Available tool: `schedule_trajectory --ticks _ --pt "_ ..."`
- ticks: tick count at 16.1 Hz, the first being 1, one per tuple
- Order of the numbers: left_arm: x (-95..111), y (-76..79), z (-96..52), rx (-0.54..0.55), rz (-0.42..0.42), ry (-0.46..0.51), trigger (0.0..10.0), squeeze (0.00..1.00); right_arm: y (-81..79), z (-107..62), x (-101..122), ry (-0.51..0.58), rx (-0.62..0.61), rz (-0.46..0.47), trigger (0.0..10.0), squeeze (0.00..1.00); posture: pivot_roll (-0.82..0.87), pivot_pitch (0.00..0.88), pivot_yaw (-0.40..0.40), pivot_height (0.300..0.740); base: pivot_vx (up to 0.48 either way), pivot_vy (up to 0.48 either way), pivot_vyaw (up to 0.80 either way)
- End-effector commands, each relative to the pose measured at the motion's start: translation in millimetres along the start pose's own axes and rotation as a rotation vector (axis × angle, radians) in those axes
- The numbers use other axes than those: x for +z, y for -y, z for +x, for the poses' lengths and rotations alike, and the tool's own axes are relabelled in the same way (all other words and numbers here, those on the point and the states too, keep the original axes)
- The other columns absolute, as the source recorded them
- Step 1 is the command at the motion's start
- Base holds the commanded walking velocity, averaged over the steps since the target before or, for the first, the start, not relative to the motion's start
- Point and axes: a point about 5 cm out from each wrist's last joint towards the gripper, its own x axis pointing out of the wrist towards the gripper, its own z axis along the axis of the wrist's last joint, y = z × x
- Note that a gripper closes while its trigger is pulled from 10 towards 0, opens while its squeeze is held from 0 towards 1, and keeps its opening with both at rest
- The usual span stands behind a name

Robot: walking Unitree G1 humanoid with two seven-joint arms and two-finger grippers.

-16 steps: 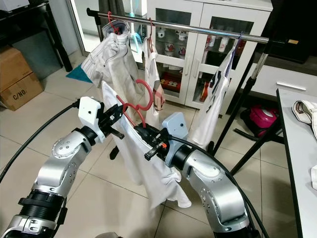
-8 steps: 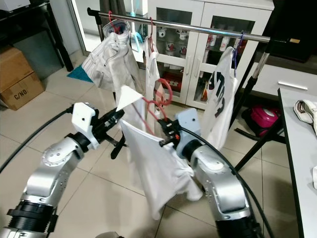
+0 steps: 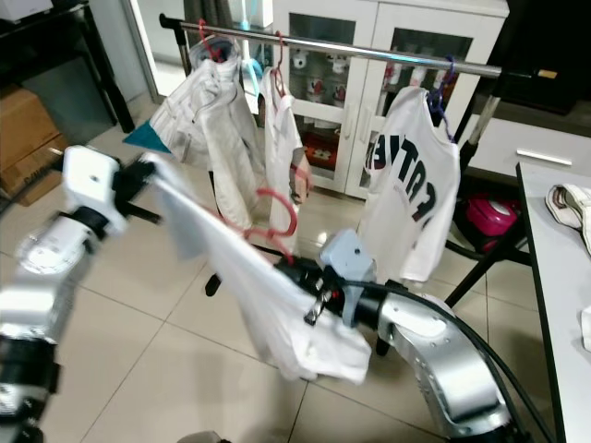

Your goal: Hang hanger

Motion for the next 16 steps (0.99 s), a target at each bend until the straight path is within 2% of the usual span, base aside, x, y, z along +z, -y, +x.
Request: schedule_trajectory --ticks 1,2,4,6,7,8,9,10,11,12,14,16 --pt "5.5 -28.0 -2.1 0.125 0.037 0.0 0.0 0.0 1.2 -9.5 2.0 0.024 0.015 0.029 0.0 0.0 -0.02 0.0 0.043 0.74 0.0 0.0 0.0" --pt "-2.3 -37.5 -4.0 0.152 0.061 -0.057 0.0 0.0 -0.3 -12.0 7.9 0.104 0.034 0.094 0.0 0.0 -0.02 0.0 0.044 0.74 0.0 0.0 0.0" --pt "-11.2 -44.2 -6.9 0.191 0.069 -0.103 0.0 0.0 0.0 -14.2 14.3 0.2 0.035 0.174 0.0 0.0 -0.02 0.0 0.045 0.74 0.0 0.0 0.0" --pt "-18.2 -43.5 -8.3 0.213 0.043 -0.13 0.0 0.0 2.0 -14.9 19.7 0.282 0.018 0.244 0.0 0.0 -0.02 0.0 0.044 0.74 0.0 0.0 0.0" --pt "-20.4 -37.5 -7.3 0.188 0.022 -0.13 0.0 0.0 4.5 -14.6 22.7 0.316 -0.002 0.265 0.0 0.0 -0.01 0.0 0.041 0.74 0.0 0.0 0.0" --pt "-19.2 -21.8 -3.9 0.095 -0.031 -0.098 0.0 0.0 9.6 -11.9 26.5 0.348 -0.053 0.28 0.0 0.0 -0.01 0.0 0.041 0.74 0.0 0.0 0.0" --pt "-11.4 21.7 -0.7 -0.173 -0.113 -0.042 0.0 0.0 26.6 -0.7 30.6 0.375 -0.243 0.295 0.0 0.0 -0.01 0.0 0.04 0.74 0.0 0.0 0.0" --pt "-8.6 36.5 -1.7 -0.266 -0.134 -0.027 0.0 0.0 32.2 2.4 31.1 0.384 -0.306 0.311 0.0 0.0 -0.01 0.0 0.037 0.74 0.0 0.0 0.0" --pt "-4.1 63.0 -6.8 -0.437 -0.167 -0.01 0.0 0.0 41.0 6.6 31.4 0.398 -0.408 0.33 0.0 0.0 -0.01 0.0 0.036 0.74 0.0 0.0 0.0" --pt "2.0 93.9 -18.9 -0.649 -0.225 0.008 0.0 0.0 51.1 9.6 30.7 0.419 -0.537 0.357 0.0 0.0 -0.01 0.0 0.034 0.74 0.0 0.0 0.0" --pt "8.9 116.1 -36.7 -0.831 -0.306 0.019 0.0 0.0 63.2 7.0 26.2 0.42 -0.688 0.381 0.0 0.0 0.0 0.0 0.032 0.74 0.0 0.0 0.0" --pt "4.3 106.3 -39.4 -0.737 -0.304 0.013 0.0 0.0 71.0 -1.3 17.4 0.36 -0.798 0.365 0.0 0.0 0.0 0.0 0.028 0.74 0.0 0.0 0.0"
